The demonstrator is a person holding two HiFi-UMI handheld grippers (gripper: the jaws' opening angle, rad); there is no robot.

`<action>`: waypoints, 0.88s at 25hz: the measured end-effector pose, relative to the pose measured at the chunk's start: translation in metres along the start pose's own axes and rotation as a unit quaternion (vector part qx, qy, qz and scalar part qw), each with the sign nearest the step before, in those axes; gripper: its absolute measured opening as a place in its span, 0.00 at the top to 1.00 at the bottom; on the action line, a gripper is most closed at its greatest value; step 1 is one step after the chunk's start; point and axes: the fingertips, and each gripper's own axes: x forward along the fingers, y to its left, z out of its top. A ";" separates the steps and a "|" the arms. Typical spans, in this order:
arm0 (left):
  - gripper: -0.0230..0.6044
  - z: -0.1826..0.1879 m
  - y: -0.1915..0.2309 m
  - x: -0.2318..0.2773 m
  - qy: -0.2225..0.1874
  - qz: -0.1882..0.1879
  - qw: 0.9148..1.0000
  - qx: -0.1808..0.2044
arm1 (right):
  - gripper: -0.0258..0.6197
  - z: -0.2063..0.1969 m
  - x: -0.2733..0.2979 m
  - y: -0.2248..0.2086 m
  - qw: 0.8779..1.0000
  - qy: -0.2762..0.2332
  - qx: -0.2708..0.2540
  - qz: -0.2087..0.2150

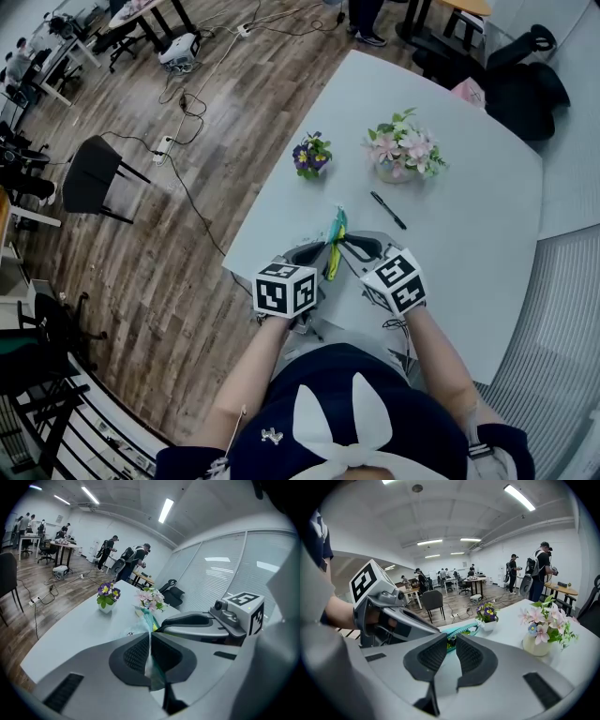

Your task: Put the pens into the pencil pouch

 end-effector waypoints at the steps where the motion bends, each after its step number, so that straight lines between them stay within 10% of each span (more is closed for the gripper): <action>1: 0.91 0.000 0.000 0.000 0.001 0.000 1.000 0.000 | 0.86 -0.001 0.000 0.000 1.000 0.002 0.001 0.000; 22: 0.91 -0.003 0.004 0.006 0.010 0.004 1.000 -0.006 | 0.80 -0.006 -0.004 -0.010 1.000 0.000 0.008 -0.007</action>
